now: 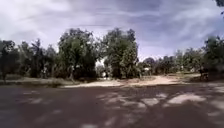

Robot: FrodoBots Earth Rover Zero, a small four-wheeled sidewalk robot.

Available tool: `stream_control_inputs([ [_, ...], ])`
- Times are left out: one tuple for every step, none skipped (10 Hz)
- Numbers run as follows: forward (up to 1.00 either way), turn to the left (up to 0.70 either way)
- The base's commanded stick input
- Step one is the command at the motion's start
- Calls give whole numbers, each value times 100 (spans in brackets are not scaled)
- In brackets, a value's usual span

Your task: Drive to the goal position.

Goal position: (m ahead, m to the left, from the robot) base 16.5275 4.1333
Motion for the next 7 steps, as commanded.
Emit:
stream_control_inputs([
  [70,33],
  [70,8],
  [70,-1],
  [70,-1],
  [70,-1],
  [70,-1],
  [70,-1],
])
